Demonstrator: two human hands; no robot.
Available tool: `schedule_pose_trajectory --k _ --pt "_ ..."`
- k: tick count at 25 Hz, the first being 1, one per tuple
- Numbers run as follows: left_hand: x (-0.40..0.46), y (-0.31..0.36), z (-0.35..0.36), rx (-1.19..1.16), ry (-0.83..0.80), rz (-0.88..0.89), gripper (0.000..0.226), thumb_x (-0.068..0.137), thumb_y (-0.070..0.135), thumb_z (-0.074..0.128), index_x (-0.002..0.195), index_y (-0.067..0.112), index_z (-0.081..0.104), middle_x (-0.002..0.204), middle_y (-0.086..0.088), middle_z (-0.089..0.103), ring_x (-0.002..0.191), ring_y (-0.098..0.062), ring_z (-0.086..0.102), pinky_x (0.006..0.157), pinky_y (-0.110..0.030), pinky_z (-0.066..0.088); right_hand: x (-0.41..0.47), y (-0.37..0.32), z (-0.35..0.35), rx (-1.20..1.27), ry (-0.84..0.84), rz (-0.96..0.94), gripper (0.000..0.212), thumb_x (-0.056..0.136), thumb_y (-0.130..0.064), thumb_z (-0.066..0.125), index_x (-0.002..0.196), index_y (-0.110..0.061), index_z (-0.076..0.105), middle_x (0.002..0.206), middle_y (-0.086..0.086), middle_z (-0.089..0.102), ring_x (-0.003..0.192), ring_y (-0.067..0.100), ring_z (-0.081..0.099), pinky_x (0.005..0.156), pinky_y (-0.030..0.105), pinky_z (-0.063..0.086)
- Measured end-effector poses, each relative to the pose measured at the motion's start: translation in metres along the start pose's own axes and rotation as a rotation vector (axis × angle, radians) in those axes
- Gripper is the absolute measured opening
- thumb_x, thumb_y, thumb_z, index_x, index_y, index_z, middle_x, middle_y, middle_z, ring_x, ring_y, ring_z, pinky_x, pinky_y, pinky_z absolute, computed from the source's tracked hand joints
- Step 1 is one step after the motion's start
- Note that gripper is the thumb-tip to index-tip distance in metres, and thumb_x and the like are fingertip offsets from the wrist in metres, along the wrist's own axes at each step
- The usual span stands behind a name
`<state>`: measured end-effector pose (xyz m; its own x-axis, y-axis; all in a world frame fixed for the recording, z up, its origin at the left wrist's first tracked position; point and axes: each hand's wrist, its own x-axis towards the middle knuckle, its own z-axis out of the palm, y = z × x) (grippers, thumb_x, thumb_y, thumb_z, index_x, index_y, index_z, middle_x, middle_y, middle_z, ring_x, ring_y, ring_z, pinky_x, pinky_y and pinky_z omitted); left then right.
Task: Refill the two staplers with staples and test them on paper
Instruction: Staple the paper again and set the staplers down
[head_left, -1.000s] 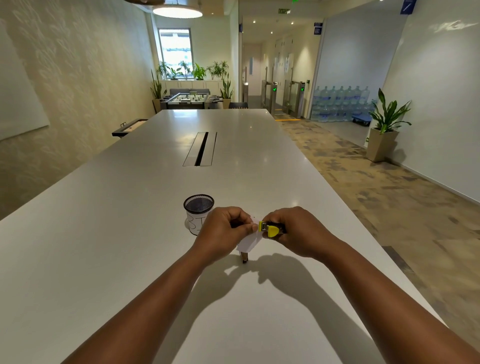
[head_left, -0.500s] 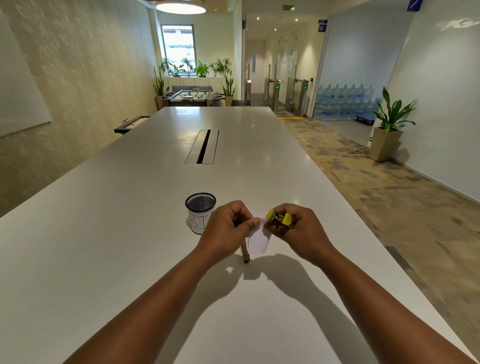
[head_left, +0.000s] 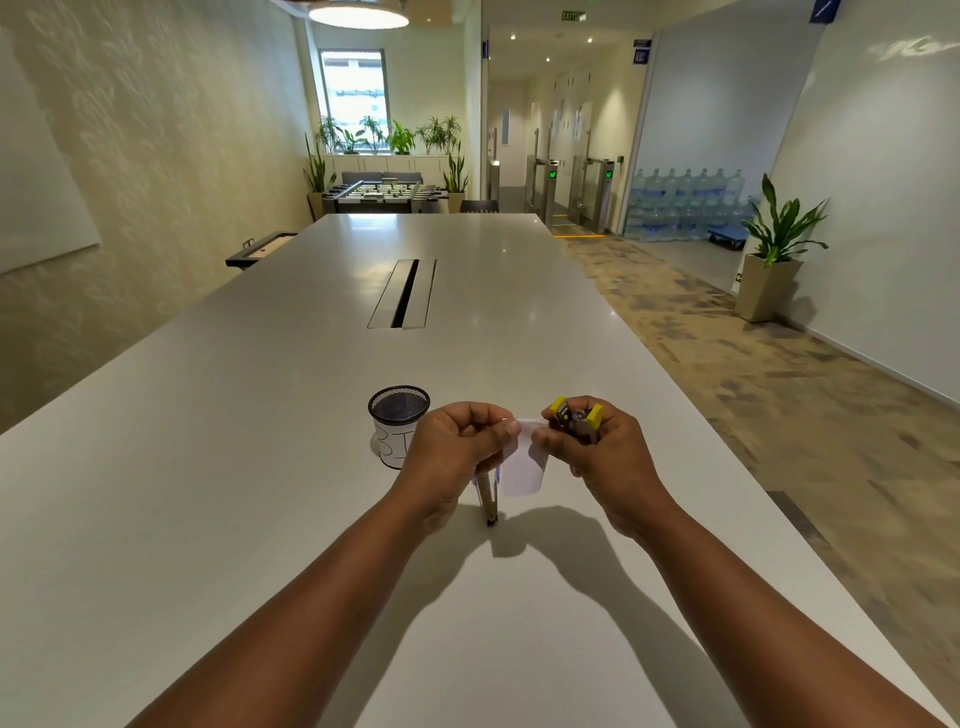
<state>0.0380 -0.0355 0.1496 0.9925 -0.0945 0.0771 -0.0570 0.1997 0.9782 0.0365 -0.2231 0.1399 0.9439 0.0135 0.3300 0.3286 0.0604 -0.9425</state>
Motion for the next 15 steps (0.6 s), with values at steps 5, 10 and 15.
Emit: schedule_pose_trajectory --k 5,10,15 --pt "0.0005 0.0 0.0023 0.047 -0.008 0.035 0.015 0.086 0.01 0.077 0.076 0.02 0.081 0.078 -0.002 0.079 0.075 -0.009 0.075 0.067 -0.019 0.057 -0.0011 -0.0012 0.001 0.011 0.015 0.026 0.02 0.082 0.0 0.08 0.091 -0.015 0.071 0.073 -0.009 0.071 0.062 0.004 0.06 0.049 0.018 0.042" --pt "-0.001 0.0007 0.001 0.143 -0.027 0.136 0.021 0.087 0.01 0.077 0.074 0.027 0.08 0.076 0.002 0.078 0.072 -0.006 0.072 0.065 -0.017 0.055 -0.0027 -0.0032 -0.001 0.007 0.003 0.035 0.018 0.082 -0.005 0.082 0.091 -0.019 0.073 0.075 -0.007 0.072 0.062 0.008 0.059 0.049 0.02 0.041" --pt "-0.0011 0.0002 0.0003 0.157 -0.021 0.152 0.021 0.087 0.01 0.077 0.075 0.027 0.08 0.079 0.001 0.079 0.076 -0.008 0.073 0.069 -0.019 0.055 -0.0046 -0.0049 -0.0015 0.001 -0.007 0.031 0.018 0.083 -0.008 0.081 0.087 -0.024 0.074 0.077 -0.005 0.073 0.063 0.01 0.058 0.049 0.022 0.041"
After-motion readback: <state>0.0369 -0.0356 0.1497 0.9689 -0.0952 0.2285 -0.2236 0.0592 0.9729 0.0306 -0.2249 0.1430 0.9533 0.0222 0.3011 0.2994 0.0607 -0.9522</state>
